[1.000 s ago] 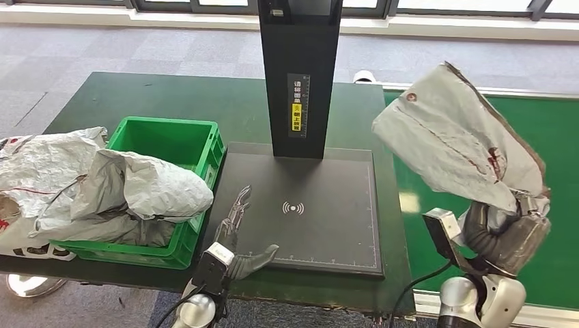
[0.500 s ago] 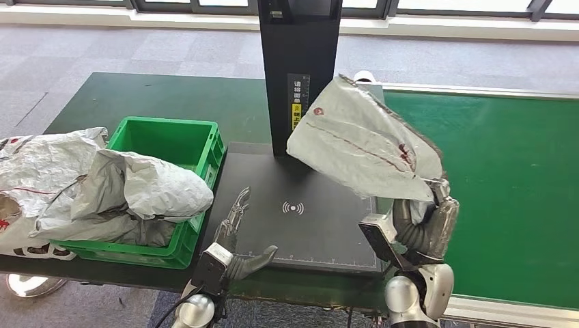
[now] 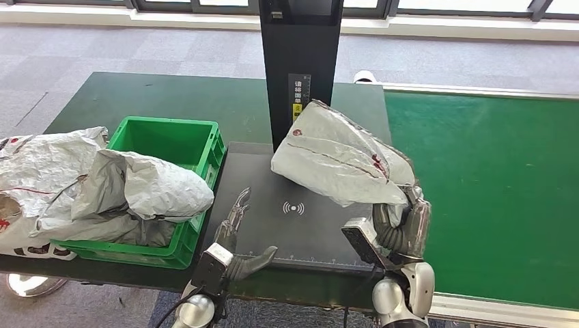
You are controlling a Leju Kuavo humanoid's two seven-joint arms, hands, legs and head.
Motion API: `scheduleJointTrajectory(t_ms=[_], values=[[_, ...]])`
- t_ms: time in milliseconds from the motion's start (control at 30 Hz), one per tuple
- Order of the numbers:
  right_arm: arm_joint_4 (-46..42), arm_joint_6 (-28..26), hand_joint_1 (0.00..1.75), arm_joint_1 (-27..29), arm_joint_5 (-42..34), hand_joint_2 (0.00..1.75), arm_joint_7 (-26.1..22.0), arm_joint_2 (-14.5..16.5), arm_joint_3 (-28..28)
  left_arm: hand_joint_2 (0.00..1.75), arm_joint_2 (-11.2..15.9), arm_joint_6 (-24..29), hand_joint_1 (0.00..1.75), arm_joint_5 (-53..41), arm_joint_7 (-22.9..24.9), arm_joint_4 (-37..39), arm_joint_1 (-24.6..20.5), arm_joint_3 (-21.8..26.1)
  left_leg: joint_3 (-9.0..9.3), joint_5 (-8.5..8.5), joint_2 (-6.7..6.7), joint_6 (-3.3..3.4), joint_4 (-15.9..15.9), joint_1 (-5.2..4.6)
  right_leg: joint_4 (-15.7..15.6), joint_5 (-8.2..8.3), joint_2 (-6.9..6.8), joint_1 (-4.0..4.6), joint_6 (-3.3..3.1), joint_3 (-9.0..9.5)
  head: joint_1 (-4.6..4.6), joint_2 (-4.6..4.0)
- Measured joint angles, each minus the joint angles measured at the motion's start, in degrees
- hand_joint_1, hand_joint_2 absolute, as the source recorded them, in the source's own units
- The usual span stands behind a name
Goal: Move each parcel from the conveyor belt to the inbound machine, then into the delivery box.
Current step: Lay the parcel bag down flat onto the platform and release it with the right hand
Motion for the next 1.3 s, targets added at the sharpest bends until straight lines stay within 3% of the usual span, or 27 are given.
scheduleJointTrajectory(t_ms=[100, 133, 233, 267, 567, 700, 833, 1000, 1300], values=[[2.59, -0.03, 1.75, -1.11, 0.38, 1.75, 1.06, -0.49, -0.79, 1.75, 0.0, -0.2, 0.0, 0.05, -0.03, 0.0, 0.0, 0.0, 0.01, 0.0, 0.01, 0.0, 0.0, 0.0, 0.0, 0.0, 0.0, 0.0, 0.0, 0.0, 0.0, 0.0], [3.58, -0.05, 1.58, -1.48, 0.54, 1.75, 0.96, -0.61, -1.33, 1.75, 0.0, -0.23, 0.0, 0.07, -0.05, 0.01, 0.0, 0.0, 0.02, 0.0, 0.01, 0.0, 0.0, 0.0, 0.0, 0.0, 0.0, 0.0, 0.0, 0.0, 0.0, 0.0], [7.07, -0.07, 0.27, -2.84, 0.52, 1.75, 0.51, -0.88, -3.35, 1.75, -0.01, -0.29, 0.0, 0.19, -0.08, 0.02, 0.0, 0.0, 0.02, 0.0, 0.0, 0.0, 0.01, 0.0, 0.0, 0.01, 0.0, 0.0, 0.0, 0.01, 0.0, 0.0], [8.53, -0.06, 0.0, -3.43, 0.41, 1.75, 0.61, -1.01, -4.01, 1.75, -0.01, -0.3, 0.0, 0.24, -0.1, 0.02, 0.0, 0.0, 0.02, 0.0, 0.01, 0.0, 0.01, 0.0, 0.0, 0.01, 0.0, 0.0, 0.0, 0.01, 0.0, 0.0], [16.92, -0.14, 0.0, -6.19, -5.78, 1.75, -1.51, -1.81, -6.26, 1.75, -0.02, -0.3, 0.0, 1.0, -0.15, 0.03, 0.0, 0.0, 0.0, 0.0, 0.01, 0.0, 0.01, 0.0, 0.0, 0.0, 0.01, 0.0, 0.0, -0.01, 0.0, 0.0], [17.66, -0.03, 0.0, -6.36, -7.21, 0.0, -1.74, -2.01, -6.31, 1.75, -0.02, -0.3, 0.0, 1.01, -0.15, 0.04, 0.0, 0.0, 0.0, 0.0, 0.01, 0.0, 0.01, 0.0, 0.0, 0.0, 0.0, 0.0, 0.0, -0.01, 0.0, 0.0], [17.99, 0.42, 0.0, -6.36, -9.75, 0.0, -3.15, -2.21, -6.32, 1.75, -0.02, -0.3, 0.0, 1.02, -0.15, 0.1, 0.0, 0.0, 0.01, 0.0, 0.01, 0.0, 0.01, 0.0, 0.0, 0.0, 0.01, 0.0, 0.0, -0.01, 0.0, 0.0], [16.85, -0.07, 0.0, -5.47, -15.49, 0.0, -8.98, -2.34, -6.32, 1.75, -0.02, -0.3, 0.0, 1.19, -0.15, 0.3, -0.02, 0.0, 0.01, 0.0, 0.01, 0.0, 0.02, 0.0, 0.0, 0.01, 0.01, 0.0, 0.0, 0.0, 0.0, 0.0], [5.09, -0.24, 0.0, -0.54, -22.47, 0.0, -13.14, -2.25, -6.19, 1.75, -0.02, -0.12, 0.0, 1.15, -0.15, 0.83, -0.13, -0.01, 0.0, -0.01, -0.01, 0.01, 0.02, -0.01, 0.0, 0.0, 0.0, -0.01, 0.0, -0.02, 0.0, 0.0]])
